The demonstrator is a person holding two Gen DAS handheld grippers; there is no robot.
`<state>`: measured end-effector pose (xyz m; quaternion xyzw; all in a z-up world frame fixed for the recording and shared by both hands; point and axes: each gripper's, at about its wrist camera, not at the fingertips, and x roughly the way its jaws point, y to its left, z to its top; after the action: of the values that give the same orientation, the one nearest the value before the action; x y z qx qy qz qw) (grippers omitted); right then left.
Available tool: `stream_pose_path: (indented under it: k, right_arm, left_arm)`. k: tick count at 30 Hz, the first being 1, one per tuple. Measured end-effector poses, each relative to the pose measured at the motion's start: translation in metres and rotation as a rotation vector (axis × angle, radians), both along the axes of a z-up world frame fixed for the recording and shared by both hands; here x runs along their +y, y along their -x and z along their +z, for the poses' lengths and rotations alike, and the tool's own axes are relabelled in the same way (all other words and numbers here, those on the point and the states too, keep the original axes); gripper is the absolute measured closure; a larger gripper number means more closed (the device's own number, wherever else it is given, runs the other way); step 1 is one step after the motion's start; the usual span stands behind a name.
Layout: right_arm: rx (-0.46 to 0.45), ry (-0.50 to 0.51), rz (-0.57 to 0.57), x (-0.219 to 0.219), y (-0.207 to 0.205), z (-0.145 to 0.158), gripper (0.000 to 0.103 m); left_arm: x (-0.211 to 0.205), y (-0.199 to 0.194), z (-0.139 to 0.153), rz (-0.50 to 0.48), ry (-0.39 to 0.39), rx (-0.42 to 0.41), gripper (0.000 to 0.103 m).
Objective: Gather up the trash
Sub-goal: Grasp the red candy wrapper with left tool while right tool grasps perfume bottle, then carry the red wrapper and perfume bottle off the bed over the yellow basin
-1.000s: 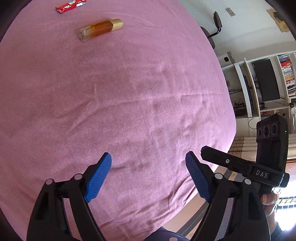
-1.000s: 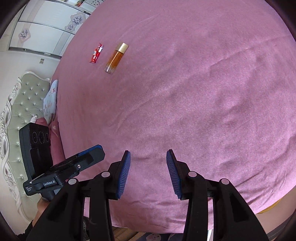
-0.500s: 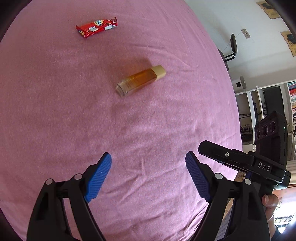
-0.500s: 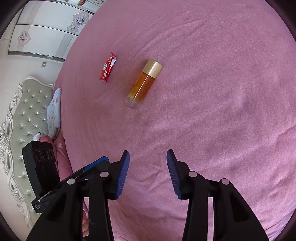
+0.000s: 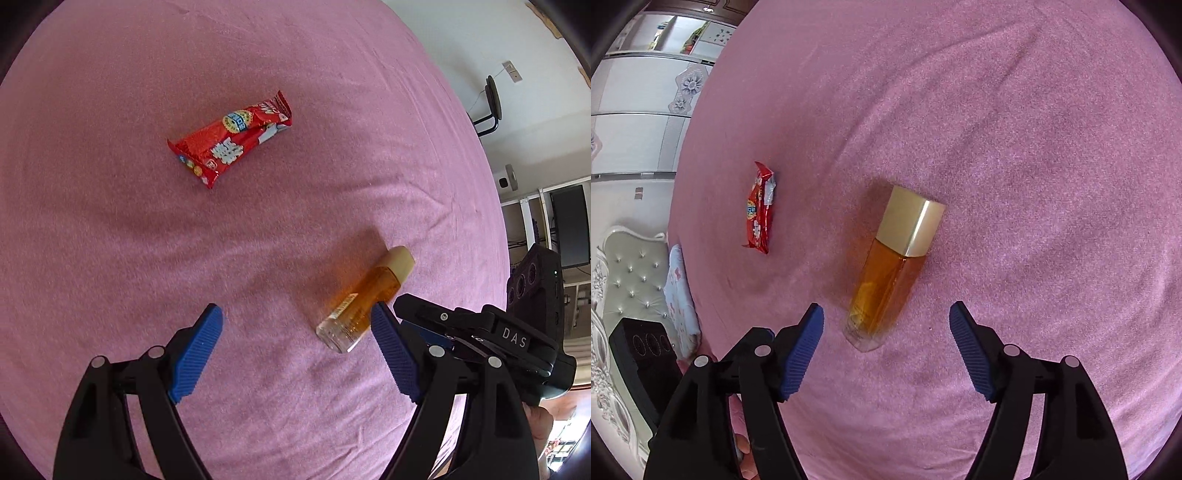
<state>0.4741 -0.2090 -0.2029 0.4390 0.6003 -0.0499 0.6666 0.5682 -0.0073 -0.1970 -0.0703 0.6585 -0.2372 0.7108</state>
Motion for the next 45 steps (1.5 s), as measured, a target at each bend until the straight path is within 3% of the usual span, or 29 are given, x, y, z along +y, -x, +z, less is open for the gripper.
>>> stream_pose_path:
  k: [6, 8, 12, 18, 29, 32, 34, 37, 40, 45]
  right_arm:
    - [0.044, 0.052, 0.021, 0.010, -0.020, -0.014, 0.043]
    - [0.057, 0.068, 0.044, 0.012, -0.022, -0.019, 0.059]
    - [0.033, 0.083, 0.071, 0.016, -0.023, -0.021, 0.060]
    - [0.043, 0.070, 0.069, 0.018, -0.025, -0.031, 0.062]
    - [0.058, -0.001, 0.086, -0.009, -0.031, -0.038, 0.062]
    - [0.054, -0.005, 0.095, -0.016, -0.029, -0.039, 0.063]
    - [0.052, -0.006, 0.100, -0.018, -0.028, -0.039, 0.063]
    - [0.051, -0.014, 0.096, -0.019, -0.028, -0.039, 0.063]
    - [0.051, -0.023, 0.096, -0.022, -0.021, -0.041, 0.064]
    - [0.055, -0.061, 0.076, -0.032, 0.000, -0.043, 0.067]
  left_arm:
    - [-0.010, -0.039, -0.011, -0.045, -0.042, -0.024, 0.021]
    - [-0.015, -0.053, -0.012, -0.058, -0.061, -0.043, 0.021]
    - [-0.020, -0.081, -0.016, -0.079, -0.094, -0.077, 0.020]
    - [-0.041, -0.116, -0.033, -0.168, -0.204, -0.106, 0.020]
    - [-0.082, -0.121, -0.052, -0.385, -0.380, -0.125, 0.016]
    - [-0.086, -0.120, -0.051, -0.410, -0.410, -0.136, 0.029]
    - [-0.087, -0.119, -0.047, -0.422, -0.409, -0.135, 0.052]
    - [-0.092, -0.116, -0.042, -0.448, -0.422, -0.126, 0.074]
    - [-0.095, -0.109, -0.041, -0.463, -0.439, -0.119, 0.086]
    - [-0.102, -0.090, -0.042, -0.446, -0.388, -0.095, 0.090]
